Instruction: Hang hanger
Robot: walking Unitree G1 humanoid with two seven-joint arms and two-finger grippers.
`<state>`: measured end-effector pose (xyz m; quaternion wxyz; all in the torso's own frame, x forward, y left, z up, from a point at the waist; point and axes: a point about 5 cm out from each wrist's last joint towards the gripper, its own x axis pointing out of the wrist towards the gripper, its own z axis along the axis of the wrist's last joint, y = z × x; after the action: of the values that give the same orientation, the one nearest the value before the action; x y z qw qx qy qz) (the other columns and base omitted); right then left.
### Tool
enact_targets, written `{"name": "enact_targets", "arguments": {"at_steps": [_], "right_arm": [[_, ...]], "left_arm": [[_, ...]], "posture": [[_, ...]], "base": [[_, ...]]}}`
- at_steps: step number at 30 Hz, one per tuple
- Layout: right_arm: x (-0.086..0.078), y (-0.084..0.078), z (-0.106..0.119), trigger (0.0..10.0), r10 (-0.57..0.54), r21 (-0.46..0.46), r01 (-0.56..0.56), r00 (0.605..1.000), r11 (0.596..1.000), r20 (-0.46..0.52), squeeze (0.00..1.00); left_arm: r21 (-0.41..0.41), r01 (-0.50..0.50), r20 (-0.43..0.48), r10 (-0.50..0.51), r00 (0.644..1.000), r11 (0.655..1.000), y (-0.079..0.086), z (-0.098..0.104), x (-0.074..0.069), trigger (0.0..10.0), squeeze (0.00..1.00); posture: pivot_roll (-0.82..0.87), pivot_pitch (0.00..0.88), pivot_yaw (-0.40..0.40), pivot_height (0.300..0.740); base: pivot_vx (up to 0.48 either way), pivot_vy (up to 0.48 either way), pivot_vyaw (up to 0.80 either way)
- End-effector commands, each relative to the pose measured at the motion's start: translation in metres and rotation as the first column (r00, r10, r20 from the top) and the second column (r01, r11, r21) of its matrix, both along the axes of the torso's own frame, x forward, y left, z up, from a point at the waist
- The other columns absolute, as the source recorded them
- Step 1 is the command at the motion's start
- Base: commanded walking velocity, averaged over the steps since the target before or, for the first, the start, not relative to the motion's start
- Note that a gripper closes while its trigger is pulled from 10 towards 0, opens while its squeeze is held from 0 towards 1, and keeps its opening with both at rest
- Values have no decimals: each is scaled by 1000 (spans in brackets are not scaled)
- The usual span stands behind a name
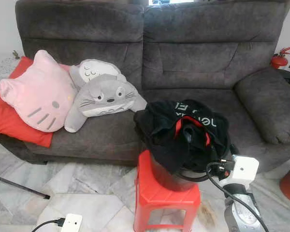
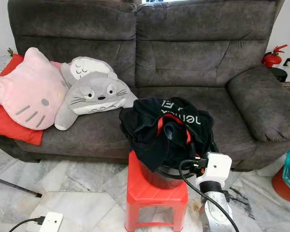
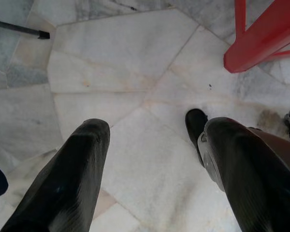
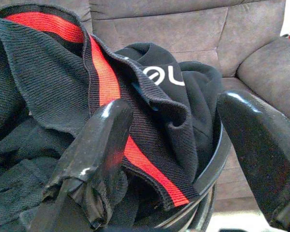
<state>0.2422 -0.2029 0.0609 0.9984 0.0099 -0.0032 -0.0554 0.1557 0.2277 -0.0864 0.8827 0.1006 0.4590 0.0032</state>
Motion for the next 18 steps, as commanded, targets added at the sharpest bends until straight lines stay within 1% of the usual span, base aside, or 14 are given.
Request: {"name": "enact_targets", "arguments": {"at_steps": [1,9,14,18], "right_arm": [[1,-5,2,10000,-24,-12,24,1000,1000,7,0],[3,-11,2,10000,-60,-21,60,998,998,3,0],[7,-11,2,10000,-55,-23,55,998,998,-5,0],[12,-11,0,10000,-40,-36,38,999,999,-33,0]], "left_arm": [[15,7,-25,-7,1000,1000,-1,-2,-4,10000,0],[17,13,-26,-13,1000,1000,-1,-2,-2,10000,0],[17,14,-25,-14,1000,1000,0,-1,-1,10000,0],[18,14,-27,-14,1000,1000,1,-1,-1,10000,0]], "posture": [[-166,0,20,740],[-166,0,25,740],[-166,0,27,740],[-163,0,27,740]], "base": [[0,0,0],[0,0,0],[0,0,0],[0,0,0]]}}
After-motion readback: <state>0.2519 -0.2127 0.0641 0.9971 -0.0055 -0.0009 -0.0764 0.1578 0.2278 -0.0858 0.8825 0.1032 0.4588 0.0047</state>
